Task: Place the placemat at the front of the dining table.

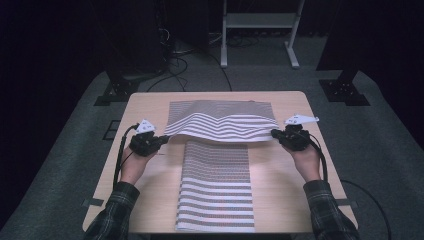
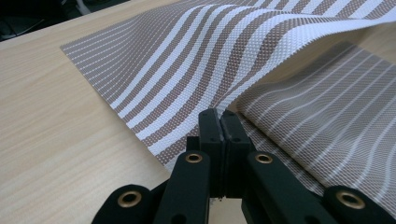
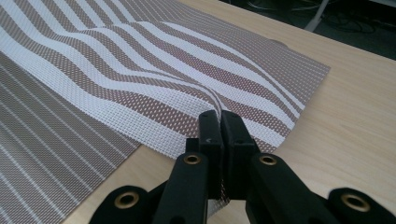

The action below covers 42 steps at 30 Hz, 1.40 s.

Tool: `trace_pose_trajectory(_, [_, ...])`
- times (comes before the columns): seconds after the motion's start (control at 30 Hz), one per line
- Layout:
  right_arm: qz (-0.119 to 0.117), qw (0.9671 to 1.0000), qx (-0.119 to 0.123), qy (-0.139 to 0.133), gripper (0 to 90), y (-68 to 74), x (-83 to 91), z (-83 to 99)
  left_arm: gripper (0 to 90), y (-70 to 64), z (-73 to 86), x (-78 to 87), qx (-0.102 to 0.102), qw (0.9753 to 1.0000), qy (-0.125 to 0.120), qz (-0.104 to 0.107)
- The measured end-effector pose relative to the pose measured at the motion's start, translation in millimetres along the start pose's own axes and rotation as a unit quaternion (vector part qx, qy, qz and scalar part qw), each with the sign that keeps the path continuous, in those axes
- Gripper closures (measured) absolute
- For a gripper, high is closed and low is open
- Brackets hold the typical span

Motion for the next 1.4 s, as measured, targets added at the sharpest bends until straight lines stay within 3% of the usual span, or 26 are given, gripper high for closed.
trace_pose_trajectory(0.13, [0.006,1.0,0.003,0.0,87.8,-3.7,-6.8,-3.4,89.9,6.1,-4.1,-9.1,-0.002,1.0,0.004,-0.007])
trace_pose_trajectory(0.43, [0.008,0.9997,-0.02,0.006,87.8,-17.6,-27.8,-9.0,89.8,18.1,-10.3,-29.8,-0.002,0.9996,0.009,-0.026])
trace_pose_trajectory(0.83, [0.017,0.9985,-0.039,0.033,87.7,-26.5,-61.1,2.1,89.3,25.7,0.9,-63.0,-0.015,0.9973,0.047,-0.055])
trace_pose_trajectory(0.97, [0.018,0.998,-0.041,0.045,87.6,-26.1,-69.5,6.5,89.2,27.2,3.3,-68.2,-0.02,0.9961,0.059,-0.061])
trace_pose_trajectory(1.3, [0.017,0.9973,-0.053,0.048,87.6,-27.1,-79.0,8.4,89.1,31.6,2.5,-75.0,-0.018,0.9953,0.06,-0.074])
trace_pose_trajectory(1.4, [0.023,0.9972,-0.047,0.053,87.5,-27.0,-81.1,4.2,89.1,32.8,1.5,-76.7,-0.015,0.9953,0.061,-0.074])
Point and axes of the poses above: each handheld gripper's, and its own axes: x roughly backward along the jaws, z roughly out of its underside, y roughly to its left, the point moved 2 cm from there along -x, roughly forward along the jaws, and after that the axes turned 7 degrees about x, right-handed, at the moved point
